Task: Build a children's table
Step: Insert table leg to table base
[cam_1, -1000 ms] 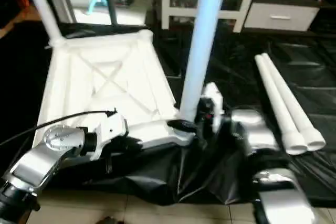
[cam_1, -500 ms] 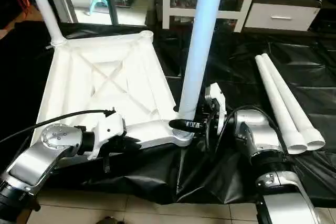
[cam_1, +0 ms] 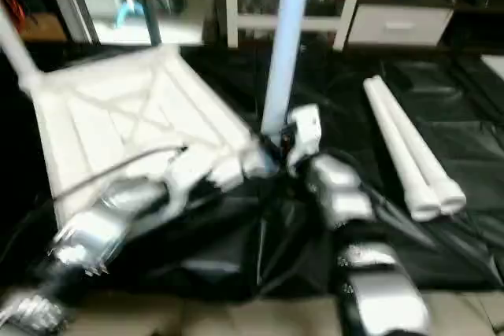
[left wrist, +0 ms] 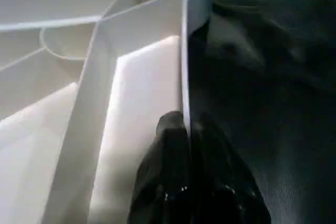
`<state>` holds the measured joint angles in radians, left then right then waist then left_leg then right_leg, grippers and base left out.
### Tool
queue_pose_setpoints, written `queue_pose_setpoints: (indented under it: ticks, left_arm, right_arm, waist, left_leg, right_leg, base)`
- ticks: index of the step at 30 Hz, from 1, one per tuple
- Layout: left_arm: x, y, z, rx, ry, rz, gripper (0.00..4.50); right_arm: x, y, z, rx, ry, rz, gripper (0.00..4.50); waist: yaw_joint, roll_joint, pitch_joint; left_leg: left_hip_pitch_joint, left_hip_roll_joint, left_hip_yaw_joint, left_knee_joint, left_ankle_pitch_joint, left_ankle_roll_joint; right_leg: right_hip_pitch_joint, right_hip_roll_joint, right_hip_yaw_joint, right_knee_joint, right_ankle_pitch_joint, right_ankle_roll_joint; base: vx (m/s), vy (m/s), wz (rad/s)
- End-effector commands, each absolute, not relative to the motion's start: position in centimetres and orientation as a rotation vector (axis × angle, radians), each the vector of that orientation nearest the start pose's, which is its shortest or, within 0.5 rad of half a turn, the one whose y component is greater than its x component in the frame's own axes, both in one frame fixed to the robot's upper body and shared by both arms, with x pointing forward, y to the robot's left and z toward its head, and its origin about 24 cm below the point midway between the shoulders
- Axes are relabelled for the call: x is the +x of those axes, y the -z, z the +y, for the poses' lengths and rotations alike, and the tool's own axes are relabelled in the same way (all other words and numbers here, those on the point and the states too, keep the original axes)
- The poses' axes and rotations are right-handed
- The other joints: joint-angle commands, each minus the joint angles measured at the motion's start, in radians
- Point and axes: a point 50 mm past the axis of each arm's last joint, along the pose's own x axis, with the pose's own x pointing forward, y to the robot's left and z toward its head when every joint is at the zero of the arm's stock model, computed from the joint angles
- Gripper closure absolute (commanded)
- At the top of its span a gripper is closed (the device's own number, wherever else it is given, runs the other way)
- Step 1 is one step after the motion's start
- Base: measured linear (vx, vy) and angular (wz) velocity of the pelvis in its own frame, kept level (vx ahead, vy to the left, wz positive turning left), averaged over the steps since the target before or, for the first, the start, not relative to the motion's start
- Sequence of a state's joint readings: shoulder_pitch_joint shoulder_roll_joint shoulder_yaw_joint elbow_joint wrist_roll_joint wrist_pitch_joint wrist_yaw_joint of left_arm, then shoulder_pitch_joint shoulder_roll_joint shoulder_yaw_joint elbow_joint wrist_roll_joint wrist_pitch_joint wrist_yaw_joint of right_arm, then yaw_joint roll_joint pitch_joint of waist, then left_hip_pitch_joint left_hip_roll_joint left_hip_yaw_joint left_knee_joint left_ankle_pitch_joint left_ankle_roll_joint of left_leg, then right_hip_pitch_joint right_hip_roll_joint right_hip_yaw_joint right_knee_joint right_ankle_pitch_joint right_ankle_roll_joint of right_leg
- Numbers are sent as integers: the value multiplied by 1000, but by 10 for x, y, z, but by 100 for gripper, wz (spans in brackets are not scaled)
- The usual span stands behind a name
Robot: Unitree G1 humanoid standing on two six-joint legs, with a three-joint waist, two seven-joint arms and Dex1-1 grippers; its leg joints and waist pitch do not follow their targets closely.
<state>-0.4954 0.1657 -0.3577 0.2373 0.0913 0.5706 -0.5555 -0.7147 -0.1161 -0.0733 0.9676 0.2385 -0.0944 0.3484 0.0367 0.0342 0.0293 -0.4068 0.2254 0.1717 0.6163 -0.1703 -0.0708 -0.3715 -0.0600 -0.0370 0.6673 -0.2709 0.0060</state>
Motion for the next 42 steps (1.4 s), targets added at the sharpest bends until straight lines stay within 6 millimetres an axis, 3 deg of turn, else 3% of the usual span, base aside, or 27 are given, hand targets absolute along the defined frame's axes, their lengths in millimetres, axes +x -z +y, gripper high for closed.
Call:
queue_pose_setpoints:
  ticks: [1,3,8,10,12,13,14,15,16,17,19,21,22,23,24,26,27,34,42]
  left_arm:
    - [311,-42,73,405,740,500,450]
    - [312,-45,49,396,789,462,450]
    - [304,-42,55,404,864,467,450]
    - [302,-41,62,398,896,464,450]
    - [292,-42,82,421,1028,409,450]
    - [292,-42,82,421,1028,409,450]
    - [277,-46,96,433,1183,361,450]
    - [272,-47,101,424,1223,370,450]
    - [271,-47,102,422,1227,376,450]
    - [265,-49,113,411,1261,411,450]
    - [261,-52,124,402,1290,438,450]
    - [260,-53,126,400,1300,441,450]
    - [256,-57,130,383,1335,464,450]
    - [255,-58,131,378,1351,467,450]
    - [255,-59,131,375,1355,464,450]
    - [256,-59,131,376,1355,455,450]
    - [256,-59,130,377,1356,453,450]
    - [253,-58,129,380,1349,463,450]
    - [256,-56,133,408,1314,481,450]
  right_arm:
    - [351,-8,-160,224,-82,329,248]
    - [352,-7,-130,263,-116,328,248]
    - [358,-21,-117,305,-232,252,248]
    - [360,-28,-121,284,-283,209,192]
    - [364,-47,-140,161,-424,95,176]
    - [364,-47,-140,161,-424,95,168]
    - [362,-61,-152,170,-593,51,158]
    - [360,-65,-156,183,-665,45,150]
    - [359,-66,-157,179,-686,44,150]
    - [351,-72,-168,129,-839,53,132]
    - [342,-75,-182,59,-963,104,115]
    - [340,-75,-187,47,-983,120,115]
    - [339,-79,-199,66,-997,125,115]
    - [338,-80,-202,86,-1012,127,115]
    - [335,-82,-207,96,-1036,122,115]
    - [332,-82,-211,105,-1076,131,138]
    - [331,-82,-212,109,-1086,135,138]
    - [328,-81,-206,146,-1115,141,190]
    - [331,-73,-206,114,-1002,144,235]
  waist:
    - [2,-5,-58]
    - [3,-3,-62]
    - [0,-6,-66]
    - [-3,-6,-69]
    - [-3,-12,-72]
    - [-3,-11,-73]
    - [-3,-12,-74]
    - [-3,-11,-76]
    - [-2,-8,-76]
    - [0,-5,-78]
    - [11,0,-81]
    - [18,-1,-78]
    - [20,-6,-79]
    - [24,-4,-81]
    - [26,-3,-73]
    - [30,-2,-72]
    - [31,-12,-71]
    - [40,-12,-76]
    - [38,-10,-73]
  left_leg:
    - [34,3,4,-62,-113,20]
    - [37,1,1,-65,-123,14]
    - [29,-1,-3,-64,-98,36]
    - [27,-1,-4,-63,-77,48]
    - [22,-3,-4,-59,-55,81]
    - [23,-2,-2,-58,-55,90]
    - [25,-4,-3,-56,-46,110]
    - [22,0,-1,-54,-19,128]
    - [25,-1,-2,-53,-5,135]
    - [27,2,-4,-53,27,144]
    - [34,7,-3,-44,73,155]
    - [33,8,0,-43,91,154]
    - [34,8,4,-42,80,150]
    - [33,8,3,-42,78,148]
    - [31,8,6,-47,35,142]
    - [35,11,6,-49,-5,128]
    - [35,11,8,-49,-6,127]
    - [28,5,8,-44,57,143]
    - [28,5,8,-46,25,127]
  right_leg:
    - [36,-58,27,-83,137,-268]
    - [40,-59,28,-85,142,-248]
    - [46,-56,24,-78,242,-231]
    - [50,-55,22,-75,286,-235]
    - [55,-56,22,-72,338,-247]
    - [53,-56,22,-73,344,-250]
    - [55,-53,23,-69,370,-257]
    - [54,-49,22,-64,412,-254]
    - [52,-48,21,-60,435,-257]
    - [51,-46,18,-55,462,-260]
    - [48,-38,11,-49,500,-258]
    - [40,-39,10,-48,481,-265]
    - [38,-43,12,-50,460,-273]
    - [39,-45,12,-48,451,-278]
    - [32,-46,13,-56,385,-282]
    - [32,-49,14,-61,324,-285]
    - [32,-49,16,-62,318,-285]
    - [33,-54,16,-55,353,-271]
    - [30,-55,17,-59,306,-267]
  base:
    - [0,0,0]
    - [0,0,0]
    - [0,0,0]
    - [0,0,0]
    - [0,0,0]
    - [0,0,0]
    - [0,0,0]
    - [0,0,0]
    - [0,0,0]
    - [0,0,0]
    - [0,0,0]
    - [0,0,0]
    - [0,0,0]
    - [0,0,0]
    - [0,0,0]
    - [0,0,0]
    - [0,0,0]
    - [0,0,0]
    - [0,0,0]
